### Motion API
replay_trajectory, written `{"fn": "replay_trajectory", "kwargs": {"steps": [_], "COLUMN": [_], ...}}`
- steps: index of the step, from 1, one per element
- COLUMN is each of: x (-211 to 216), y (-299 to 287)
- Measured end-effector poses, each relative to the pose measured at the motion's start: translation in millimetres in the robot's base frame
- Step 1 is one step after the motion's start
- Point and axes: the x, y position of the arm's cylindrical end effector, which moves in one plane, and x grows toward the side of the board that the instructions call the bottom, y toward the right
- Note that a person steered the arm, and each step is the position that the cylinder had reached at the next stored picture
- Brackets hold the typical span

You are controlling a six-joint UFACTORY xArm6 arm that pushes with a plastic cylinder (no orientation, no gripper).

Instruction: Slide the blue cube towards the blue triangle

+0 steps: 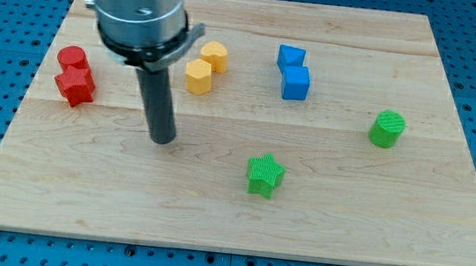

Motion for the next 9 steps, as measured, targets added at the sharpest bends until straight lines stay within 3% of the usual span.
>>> {"fn": "replay_trajectory", "kwargs": {"steps": [4, 6, 8, 9], "x": [-5.7, -42.1, -84.8, -85.2], "y": [53.2, 126.3, 139.4, 160.0]}}
